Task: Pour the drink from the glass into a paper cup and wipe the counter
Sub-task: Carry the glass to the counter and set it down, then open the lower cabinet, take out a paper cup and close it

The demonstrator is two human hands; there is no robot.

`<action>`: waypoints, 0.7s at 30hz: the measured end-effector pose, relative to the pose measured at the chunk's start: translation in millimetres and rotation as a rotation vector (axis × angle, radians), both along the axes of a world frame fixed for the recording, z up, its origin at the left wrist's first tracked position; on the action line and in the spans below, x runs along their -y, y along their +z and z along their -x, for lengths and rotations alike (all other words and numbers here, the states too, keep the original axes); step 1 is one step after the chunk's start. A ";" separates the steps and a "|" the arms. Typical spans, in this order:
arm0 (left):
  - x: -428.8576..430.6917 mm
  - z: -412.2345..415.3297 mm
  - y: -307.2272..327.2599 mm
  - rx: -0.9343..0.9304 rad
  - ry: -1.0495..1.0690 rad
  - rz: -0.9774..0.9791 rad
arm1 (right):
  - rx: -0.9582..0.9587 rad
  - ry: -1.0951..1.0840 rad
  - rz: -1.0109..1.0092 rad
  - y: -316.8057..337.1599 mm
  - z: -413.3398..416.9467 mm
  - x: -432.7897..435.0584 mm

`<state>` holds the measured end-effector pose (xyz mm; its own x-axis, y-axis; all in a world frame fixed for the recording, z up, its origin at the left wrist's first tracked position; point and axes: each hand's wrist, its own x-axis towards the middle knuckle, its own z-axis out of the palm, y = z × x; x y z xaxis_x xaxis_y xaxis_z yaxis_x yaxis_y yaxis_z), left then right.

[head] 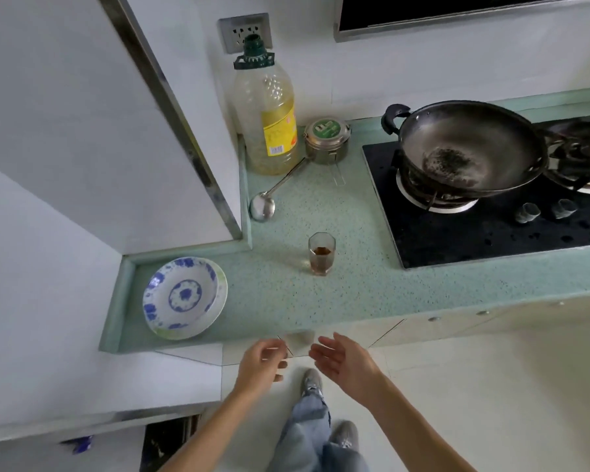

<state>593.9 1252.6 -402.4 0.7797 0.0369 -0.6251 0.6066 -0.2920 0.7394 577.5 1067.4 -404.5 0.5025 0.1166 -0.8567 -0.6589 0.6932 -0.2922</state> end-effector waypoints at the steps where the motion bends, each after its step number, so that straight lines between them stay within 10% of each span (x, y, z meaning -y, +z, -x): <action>1: -3.4 7.3 0.5 -0.055 0.051 0.042 | -0.008 -0.007 -0.009 -0.2 4.6 -6.0; 12: -60.2 -24.8 -28.8 -0.343 0.714 0.732 | -0.091 0.014 0.104 -27.3 -20.8 -55.2; 21: -69.7 -45.1 -65.8 -0.432 0.788 0.881 | -0.065 -0.256 0.051 -64.9 -53.6 -98.5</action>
